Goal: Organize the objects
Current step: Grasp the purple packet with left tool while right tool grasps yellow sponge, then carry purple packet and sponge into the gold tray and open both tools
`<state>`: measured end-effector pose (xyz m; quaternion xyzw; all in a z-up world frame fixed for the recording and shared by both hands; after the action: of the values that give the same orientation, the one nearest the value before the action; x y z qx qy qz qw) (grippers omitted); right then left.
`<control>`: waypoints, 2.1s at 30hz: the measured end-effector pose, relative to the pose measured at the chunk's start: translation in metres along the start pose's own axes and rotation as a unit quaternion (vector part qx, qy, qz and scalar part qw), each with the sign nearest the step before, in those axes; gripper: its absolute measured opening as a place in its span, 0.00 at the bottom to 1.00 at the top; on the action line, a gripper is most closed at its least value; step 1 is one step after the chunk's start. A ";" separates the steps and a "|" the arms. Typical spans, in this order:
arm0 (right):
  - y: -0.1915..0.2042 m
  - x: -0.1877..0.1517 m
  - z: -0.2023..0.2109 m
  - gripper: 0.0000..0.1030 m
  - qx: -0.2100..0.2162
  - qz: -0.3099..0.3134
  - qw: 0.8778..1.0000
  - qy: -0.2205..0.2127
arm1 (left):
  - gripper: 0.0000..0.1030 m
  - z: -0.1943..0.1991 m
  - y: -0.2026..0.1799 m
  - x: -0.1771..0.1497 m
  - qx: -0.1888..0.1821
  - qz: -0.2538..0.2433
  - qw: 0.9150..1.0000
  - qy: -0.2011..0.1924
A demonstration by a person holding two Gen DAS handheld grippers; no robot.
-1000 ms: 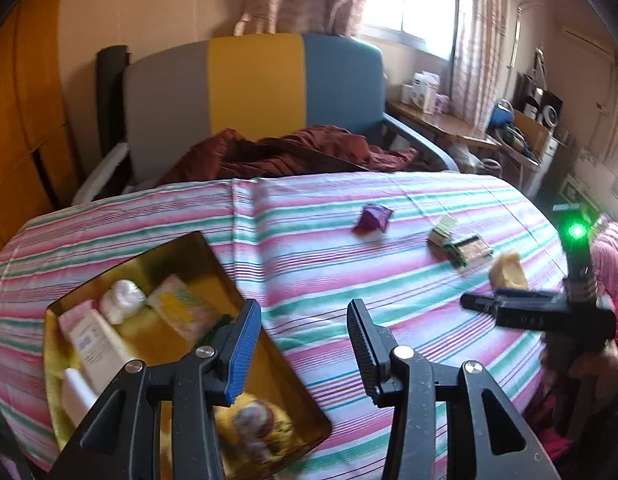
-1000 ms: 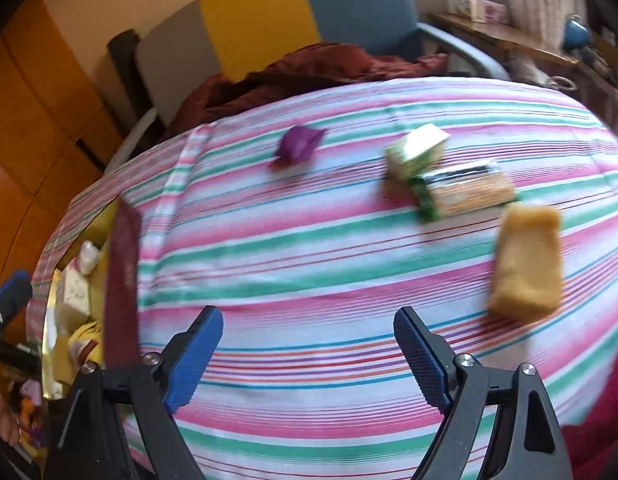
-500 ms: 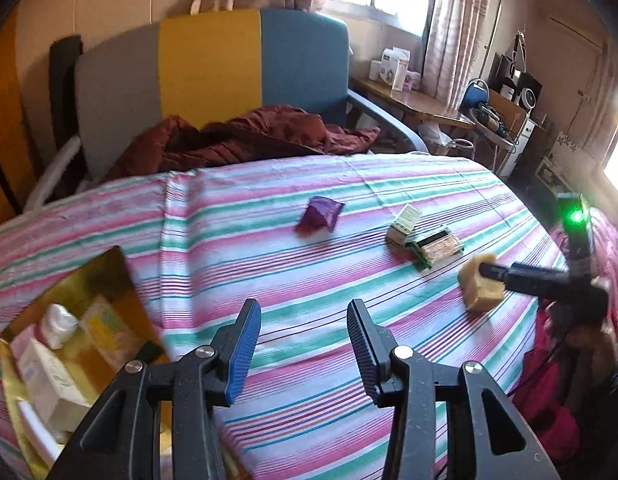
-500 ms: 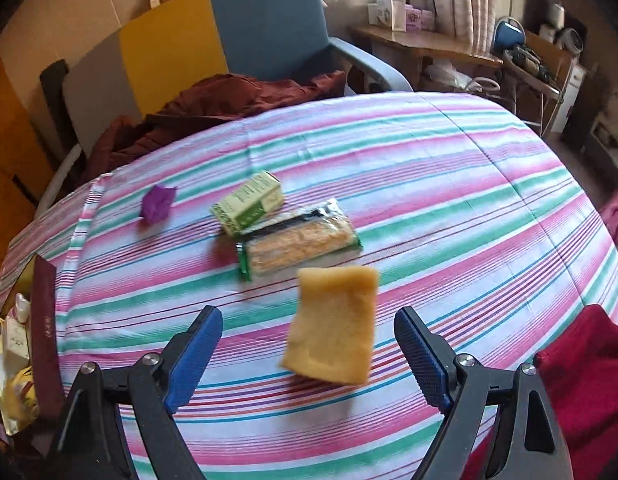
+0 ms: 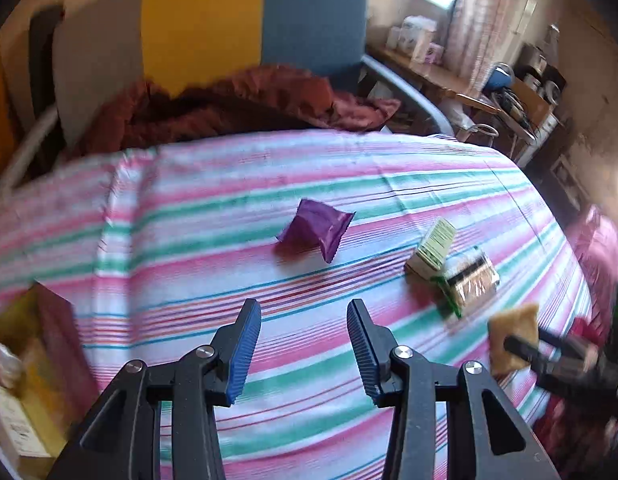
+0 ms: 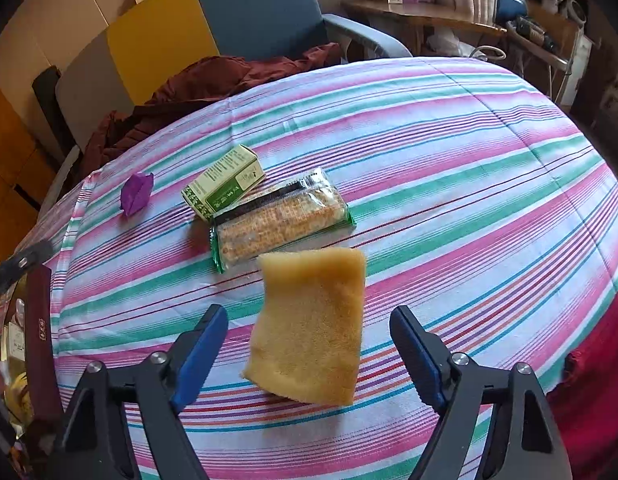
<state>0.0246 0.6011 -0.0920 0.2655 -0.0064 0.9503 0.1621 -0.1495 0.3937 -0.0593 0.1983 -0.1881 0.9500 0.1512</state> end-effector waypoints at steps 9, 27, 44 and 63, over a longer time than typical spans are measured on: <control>0.002 0.000 -0.006 0.81 0.010 0.003 1.000 0.005 | 0.44 -0.063 0.011 0.040 -0.062 0.172 0.979 0.089; 0.000 0.001 -0.008 0.81 0.008 0.008 1.000 0.007 | 0.47 -0.115 -0.012 0.076 -0.005 0.185 0.978 0.094; 0.001 -0.005 -0.015 0.50 -0.003 0.023 0.999 0.025 | 0.34 -0.102 -0.030 0.053 0.016 0.016 1.000 0.022; 0.055 0.005 0.003 0.50 0.055 0.103 0.993 -0.018 | 0.34 0.038 -0.012 -0.025 0.017 -0.031 0.995 -0.096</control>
<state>0.0053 0.5498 -0.0828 0.2890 0.0160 0.9560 0.0479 -0.1107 0.3831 -0.0339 0.2970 -0.1792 0.9244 0.1585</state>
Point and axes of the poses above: each gripper's, at about its wrist camera, not at the fingertips, and z roughly against the way its jaws point, y to its left, x to its top, the point moved 3 cm from there along -z, roughly the way its jaws point, and after that the axes turned 14 degrees about z, right-handed, at the moved point
